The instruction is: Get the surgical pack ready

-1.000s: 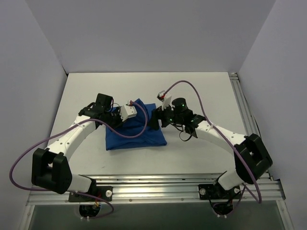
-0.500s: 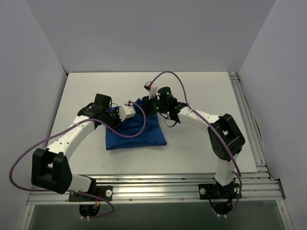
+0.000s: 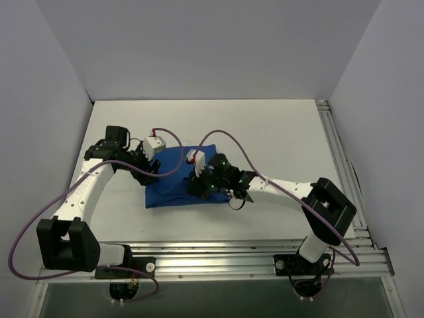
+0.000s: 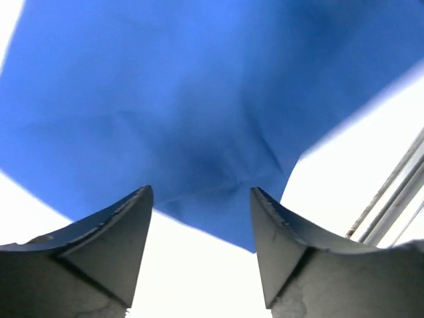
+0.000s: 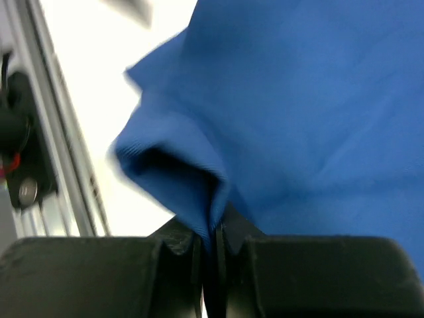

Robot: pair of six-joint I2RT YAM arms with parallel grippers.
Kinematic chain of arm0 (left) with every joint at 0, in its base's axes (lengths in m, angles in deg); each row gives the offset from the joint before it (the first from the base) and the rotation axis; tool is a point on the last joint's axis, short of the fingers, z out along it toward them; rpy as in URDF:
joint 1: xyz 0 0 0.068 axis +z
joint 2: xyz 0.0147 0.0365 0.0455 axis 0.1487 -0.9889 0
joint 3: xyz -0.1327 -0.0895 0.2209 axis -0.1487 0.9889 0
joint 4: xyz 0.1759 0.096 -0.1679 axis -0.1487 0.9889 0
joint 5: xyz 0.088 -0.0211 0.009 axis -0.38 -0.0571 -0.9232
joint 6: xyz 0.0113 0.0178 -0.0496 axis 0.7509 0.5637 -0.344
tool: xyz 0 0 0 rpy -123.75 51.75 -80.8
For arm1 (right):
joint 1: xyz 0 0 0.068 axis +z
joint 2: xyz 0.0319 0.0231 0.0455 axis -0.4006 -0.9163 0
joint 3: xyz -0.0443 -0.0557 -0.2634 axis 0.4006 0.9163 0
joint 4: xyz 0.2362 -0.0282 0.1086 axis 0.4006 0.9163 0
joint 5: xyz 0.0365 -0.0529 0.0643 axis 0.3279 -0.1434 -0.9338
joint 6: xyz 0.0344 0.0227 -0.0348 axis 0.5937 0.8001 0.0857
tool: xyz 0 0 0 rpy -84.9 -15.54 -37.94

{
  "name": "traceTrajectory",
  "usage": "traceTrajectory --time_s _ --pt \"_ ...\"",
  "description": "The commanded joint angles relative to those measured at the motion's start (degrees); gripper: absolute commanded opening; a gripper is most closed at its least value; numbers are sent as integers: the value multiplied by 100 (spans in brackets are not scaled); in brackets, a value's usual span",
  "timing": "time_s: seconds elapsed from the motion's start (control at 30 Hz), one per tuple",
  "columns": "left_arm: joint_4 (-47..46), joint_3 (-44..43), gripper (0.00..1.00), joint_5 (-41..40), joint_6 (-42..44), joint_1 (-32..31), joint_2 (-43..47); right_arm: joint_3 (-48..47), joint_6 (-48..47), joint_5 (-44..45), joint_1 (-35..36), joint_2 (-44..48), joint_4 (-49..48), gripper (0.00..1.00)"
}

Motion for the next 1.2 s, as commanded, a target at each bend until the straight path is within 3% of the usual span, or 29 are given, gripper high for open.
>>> traceTrajectory --time_s 0.0,0.17,0.27,0.3,0.33,0.53,0.57,0.63,0.73,0.97,1.1,1.17 --pt "635 -616 73 999 -161 761 344 561 -68 480 587 291 6 0" --pt "170 -617 79 183 -1135 895 -136 1230 3 1208 1063 511 -268 1" --pt "47 -722 79 -388 -1505 895 -725 1239 -85 1499 1318 502 21 15" --pt "20 -748 79 -485 -1567 895 -858 1222 -146 1657 1379 511 127 30" --pt "3 -827 80 -591 -1629 895 -972 1178 -182 1719 1476 511 241 36" --pt "38 -1074 80 -714 -1954 895 -1633 791 27 2124 1705 1238 1296 59" --pt "-15 -1030 79 -749 -1981 895 -1676 765 116 2124 1688 1432 1332 61" --pt "-59 -969 79 -732 -1990 895 -1685 712 431 2046 1591 1932 1227 75" --pt "-138 -872 76 -653 -2025 904 -1694 694 626 1607 1074 2268 1069 84" --pt "-340 -784 74 -416 -2086 895 -1537 1133 1188 1605 -69 2243 911 81" --pt "-455 -775 64 -381 -2148 895 -1562 1344 2013 1379 -728 1892 489 74" --pt "-446 -766 52 -354 -2139 895 -1606 1327 2129 1290 -914 1576 340 70"
